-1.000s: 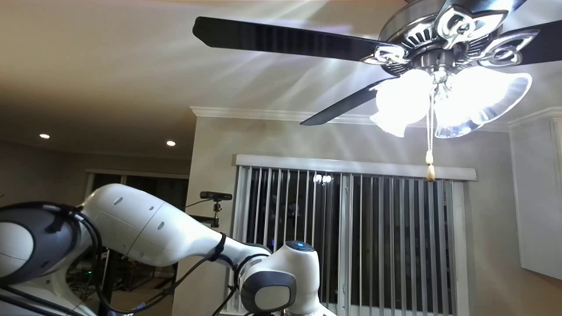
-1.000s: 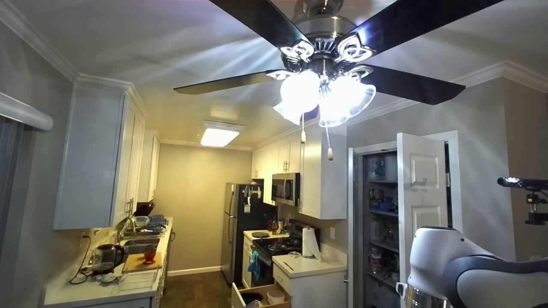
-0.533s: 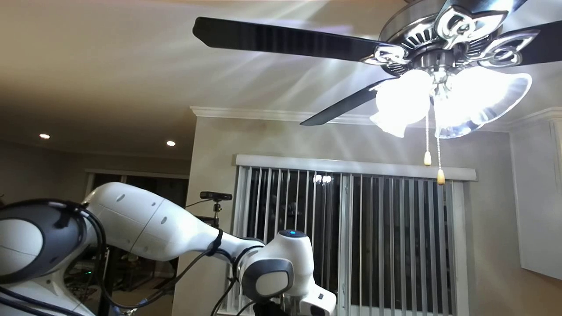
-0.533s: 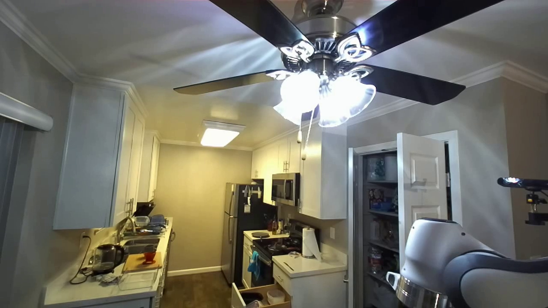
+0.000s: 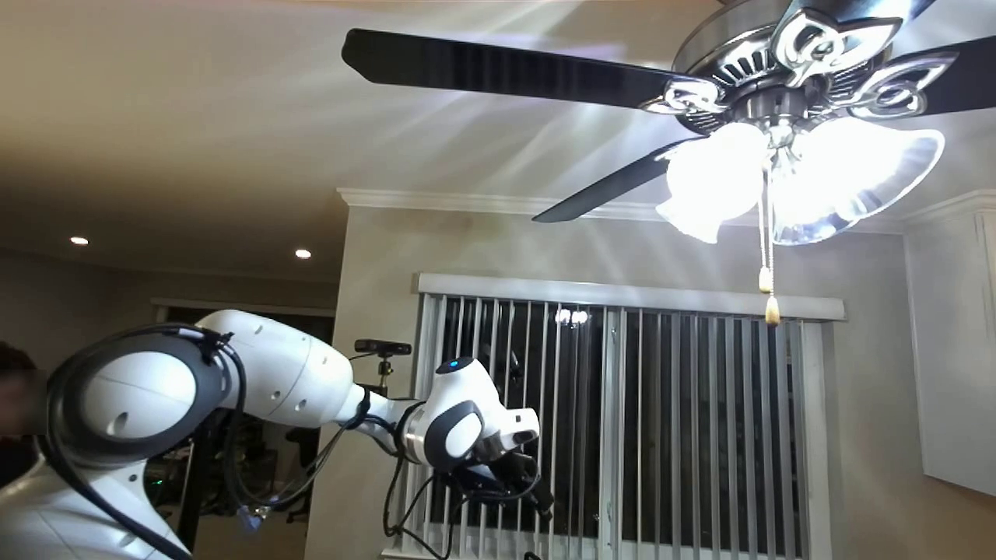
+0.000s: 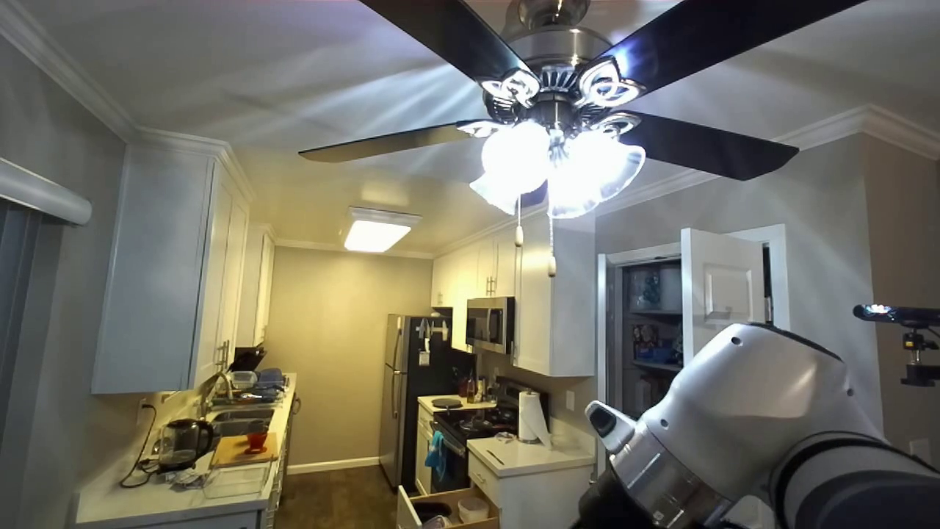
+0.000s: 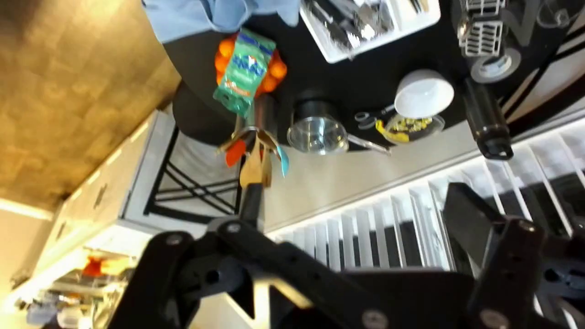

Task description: Push down the toggle to switch off the light

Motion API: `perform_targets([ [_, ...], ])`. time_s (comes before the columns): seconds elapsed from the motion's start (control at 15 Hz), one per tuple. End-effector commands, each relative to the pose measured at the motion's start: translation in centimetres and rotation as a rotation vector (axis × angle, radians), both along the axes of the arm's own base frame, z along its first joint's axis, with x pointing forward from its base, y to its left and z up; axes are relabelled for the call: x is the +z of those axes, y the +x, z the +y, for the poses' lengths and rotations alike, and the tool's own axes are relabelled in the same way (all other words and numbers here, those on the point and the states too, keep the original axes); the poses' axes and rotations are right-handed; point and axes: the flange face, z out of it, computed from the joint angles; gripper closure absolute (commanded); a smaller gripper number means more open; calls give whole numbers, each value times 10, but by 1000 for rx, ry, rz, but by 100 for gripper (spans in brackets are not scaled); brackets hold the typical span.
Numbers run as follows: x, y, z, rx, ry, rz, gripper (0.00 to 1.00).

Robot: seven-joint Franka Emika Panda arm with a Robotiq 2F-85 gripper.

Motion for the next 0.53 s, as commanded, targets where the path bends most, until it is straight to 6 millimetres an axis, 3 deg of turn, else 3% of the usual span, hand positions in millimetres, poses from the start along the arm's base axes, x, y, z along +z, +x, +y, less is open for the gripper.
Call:
perform_targets([
  [0.0, 29, 30, 37, 39, 55, -202, 0],
  [0.27, 92, 66, 37, 9, 62, -419, 0],
  [0.47, 151, 83, 22, -81, 53, -543, 0],
])
